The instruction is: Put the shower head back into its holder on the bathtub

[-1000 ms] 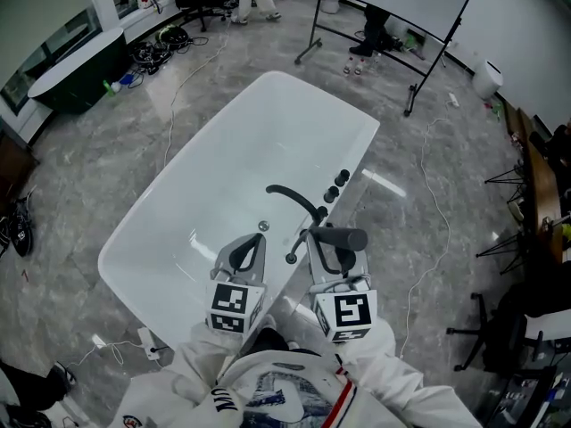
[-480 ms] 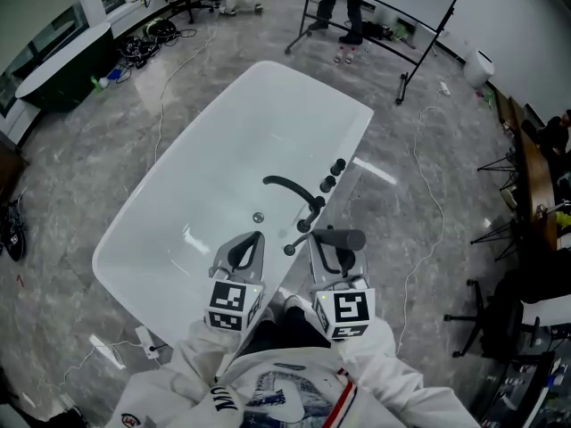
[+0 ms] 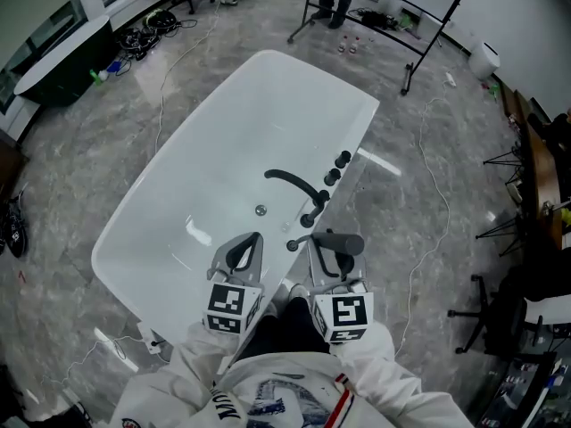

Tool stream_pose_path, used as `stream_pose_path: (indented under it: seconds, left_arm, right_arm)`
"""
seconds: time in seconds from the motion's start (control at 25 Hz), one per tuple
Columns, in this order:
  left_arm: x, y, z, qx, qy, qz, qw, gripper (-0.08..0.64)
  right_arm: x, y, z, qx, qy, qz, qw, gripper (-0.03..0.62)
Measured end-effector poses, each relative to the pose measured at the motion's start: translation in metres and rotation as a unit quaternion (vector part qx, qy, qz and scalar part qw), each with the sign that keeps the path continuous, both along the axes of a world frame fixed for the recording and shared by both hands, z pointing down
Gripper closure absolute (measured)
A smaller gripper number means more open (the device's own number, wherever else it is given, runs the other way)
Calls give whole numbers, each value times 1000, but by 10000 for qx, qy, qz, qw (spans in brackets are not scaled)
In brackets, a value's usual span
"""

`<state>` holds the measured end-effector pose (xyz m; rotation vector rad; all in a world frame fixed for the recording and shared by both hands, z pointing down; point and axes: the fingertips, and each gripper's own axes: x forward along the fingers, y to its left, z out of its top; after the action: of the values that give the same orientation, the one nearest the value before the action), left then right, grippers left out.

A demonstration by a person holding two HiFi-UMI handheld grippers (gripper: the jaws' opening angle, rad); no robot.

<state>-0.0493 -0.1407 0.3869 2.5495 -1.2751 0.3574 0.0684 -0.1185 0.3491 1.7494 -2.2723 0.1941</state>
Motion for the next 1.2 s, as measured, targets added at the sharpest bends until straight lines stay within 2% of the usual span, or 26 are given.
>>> stream_pose_path:
  seconds: [0.4, 1.2]
  left_arm:
    - [5, -13, 32, -24, -134, -76, 9999, 560]
    - [24, -18, 87, -216, -221, -105, 9995, 561]
  right_arm:
    - [15, -7, 39, -214, -37, 115, 9997, 456]
    - [19, -14, 102, -566, -169, 55, 9982, 454]
